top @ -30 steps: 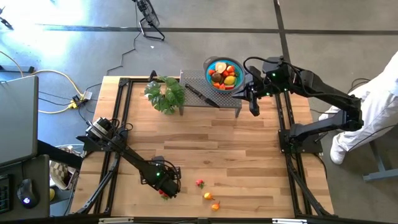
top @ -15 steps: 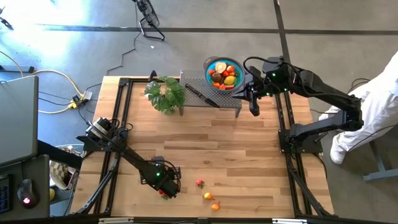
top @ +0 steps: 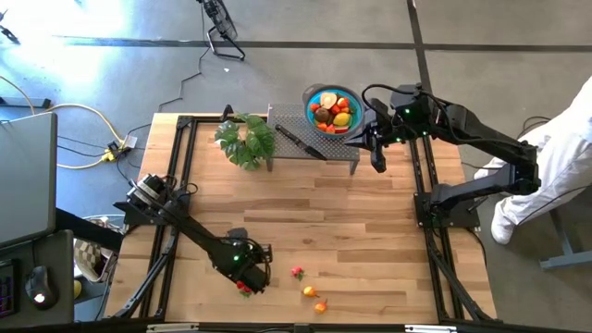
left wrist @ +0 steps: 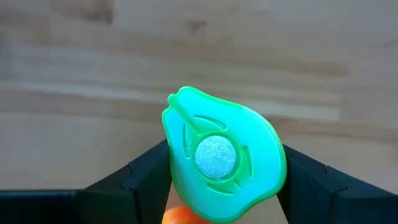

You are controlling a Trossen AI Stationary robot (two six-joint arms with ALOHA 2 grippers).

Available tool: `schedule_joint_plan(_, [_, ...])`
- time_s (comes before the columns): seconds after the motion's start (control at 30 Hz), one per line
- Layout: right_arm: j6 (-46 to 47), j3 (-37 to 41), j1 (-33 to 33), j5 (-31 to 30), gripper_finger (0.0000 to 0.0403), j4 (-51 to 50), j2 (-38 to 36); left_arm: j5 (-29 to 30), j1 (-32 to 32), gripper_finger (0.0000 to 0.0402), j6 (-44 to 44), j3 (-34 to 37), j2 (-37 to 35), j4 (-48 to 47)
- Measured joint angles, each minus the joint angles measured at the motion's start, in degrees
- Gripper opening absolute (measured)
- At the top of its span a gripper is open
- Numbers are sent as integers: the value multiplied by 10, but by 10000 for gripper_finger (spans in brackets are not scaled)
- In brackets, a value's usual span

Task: Pick & Place Fruit
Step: Put the green avocado in the blue bowl on the shelf

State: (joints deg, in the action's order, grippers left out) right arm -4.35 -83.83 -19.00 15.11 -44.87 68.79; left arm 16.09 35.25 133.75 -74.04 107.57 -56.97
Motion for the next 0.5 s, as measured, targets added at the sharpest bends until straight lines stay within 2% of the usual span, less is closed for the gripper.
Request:
schedule_joint_plan(0.3, [-4, 0, 0, 0, 2, -1, 0, 32, 0, 234, -6, -1, -40, 0])
schedule_joint_plan(0.5, [-4, 0, 0, 0, 2, -7, 0, 45, 0, 235, -42, -1, -72, 14])
